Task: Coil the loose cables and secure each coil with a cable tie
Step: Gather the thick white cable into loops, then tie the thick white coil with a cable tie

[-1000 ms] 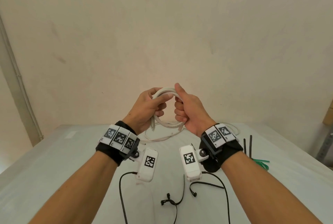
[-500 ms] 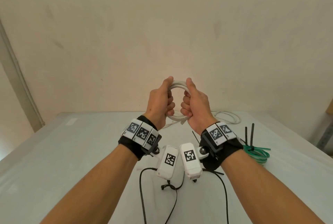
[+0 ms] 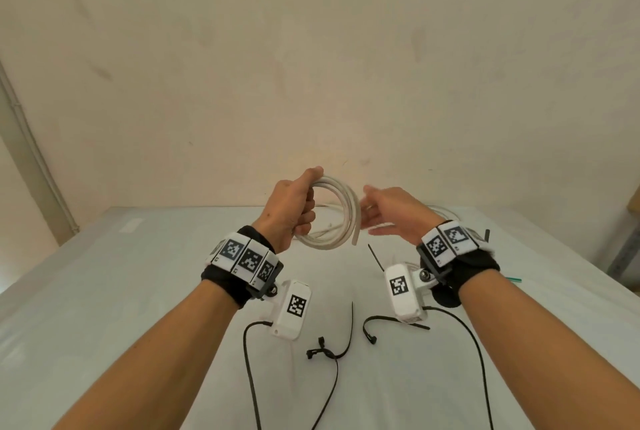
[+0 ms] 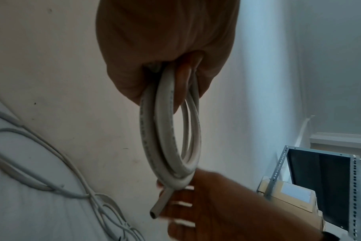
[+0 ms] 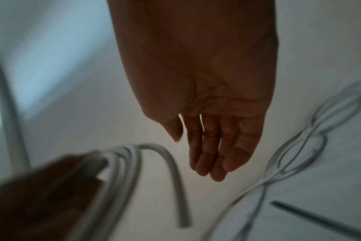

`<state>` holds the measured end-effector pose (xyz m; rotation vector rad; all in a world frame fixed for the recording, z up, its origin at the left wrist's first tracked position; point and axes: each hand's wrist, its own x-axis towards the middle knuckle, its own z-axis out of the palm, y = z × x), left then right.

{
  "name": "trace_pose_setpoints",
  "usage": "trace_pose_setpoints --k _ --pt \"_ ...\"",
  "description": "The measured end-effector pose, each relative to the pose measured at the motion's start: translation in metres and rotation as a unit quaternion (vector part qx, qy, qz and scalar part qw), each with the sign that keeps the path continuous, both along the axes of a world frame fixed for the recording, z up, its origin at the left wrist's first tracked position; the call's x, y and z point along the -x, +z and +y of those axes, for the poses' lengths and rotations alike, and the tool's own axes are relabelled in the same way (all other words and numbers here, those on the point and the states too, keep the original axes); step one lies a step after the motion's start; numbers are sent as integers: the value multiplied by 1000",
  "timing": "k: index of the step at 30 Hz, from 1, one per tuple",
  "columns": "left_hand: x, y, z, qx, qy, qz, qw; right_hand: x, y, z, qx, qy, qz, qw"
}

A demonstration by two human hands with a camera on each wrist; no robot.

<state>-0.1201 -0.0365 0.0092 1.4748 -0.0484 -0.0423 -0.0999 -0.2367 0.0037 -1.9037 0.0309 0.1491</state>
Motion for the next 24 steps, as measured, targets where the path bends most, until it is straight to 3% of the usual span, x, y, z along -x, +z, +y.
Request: trace_pose_setpoints --k 2,4,6,9,11,15,18,24 --pt "-2 -3 2 -8 -1 6 1000 -7 -15 -7 219 19 -7 975" --pt "-3 -6 5 -11 -1 9 1000 -9 -29 -12 348 27 -15 937" --pt "-4 -10 10 -12 6 12 1000 -6 -38 -13 364 43 -12 930" --pt "-5 -16 16 -7 8 24 1000 9 -42 -4 365 169 66 913" --pt "-6 -21 18 -9 5 30 999 22 -40 5 406 233 121 875" --pt "-4 -27 20 -23 -5 37 999 30 -46 16 502 266 167 806" --pt "-3 -29 20 -29 -11 39 999 32 -59 18 511 267 156 802" --pt "-3 -26 20 -37 -13 37 999 32 -57 15 467 229 100 848"
